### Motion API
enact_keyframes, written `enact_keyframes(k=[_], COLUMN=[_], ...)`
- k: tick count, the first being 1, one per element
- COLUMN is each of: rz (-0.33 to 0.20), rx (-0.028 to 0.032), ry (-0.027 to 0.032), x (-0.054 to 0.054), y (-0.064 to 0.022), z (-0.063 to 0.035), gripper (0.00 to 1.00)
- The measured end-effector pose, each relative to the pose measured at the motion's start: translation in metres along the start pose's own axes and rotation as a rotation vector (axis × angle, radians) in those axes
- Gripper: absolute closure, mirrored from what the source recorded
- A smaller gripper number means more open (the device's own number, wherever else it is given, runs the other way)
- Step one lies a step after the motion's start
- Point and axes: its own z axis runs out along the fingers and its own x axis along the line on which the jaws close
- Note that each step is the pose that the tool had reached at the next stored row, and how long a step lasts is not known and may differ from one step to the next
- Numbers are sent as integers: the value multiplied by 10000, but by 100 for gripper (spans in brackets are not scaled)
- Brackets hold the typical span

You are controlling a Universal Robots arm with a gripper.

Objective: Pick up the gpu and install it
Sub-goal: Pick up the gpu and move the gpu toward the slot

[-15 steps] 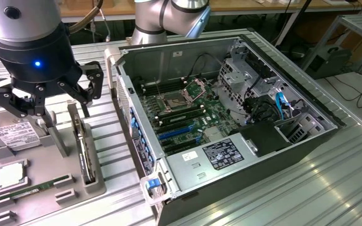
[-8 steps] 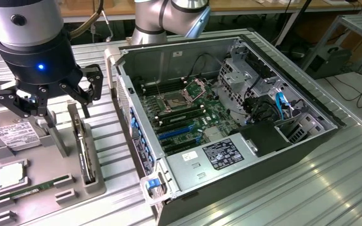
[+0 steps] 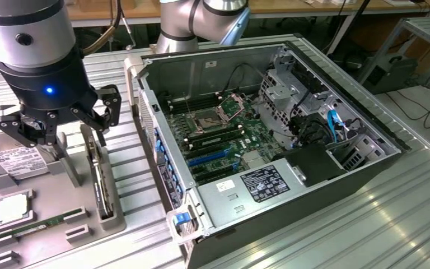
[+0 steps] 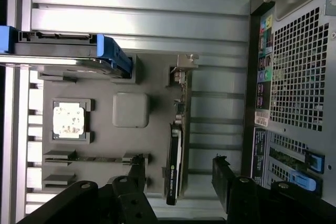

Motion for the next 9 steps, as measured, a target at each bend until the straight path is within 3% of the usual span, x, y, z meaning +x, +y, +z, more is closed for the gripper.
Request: enact_keyframes(k=[9], rz=[146], rx=[47], ry=[-4], x=[7], y=[-11], z=[112], gripper=[37])
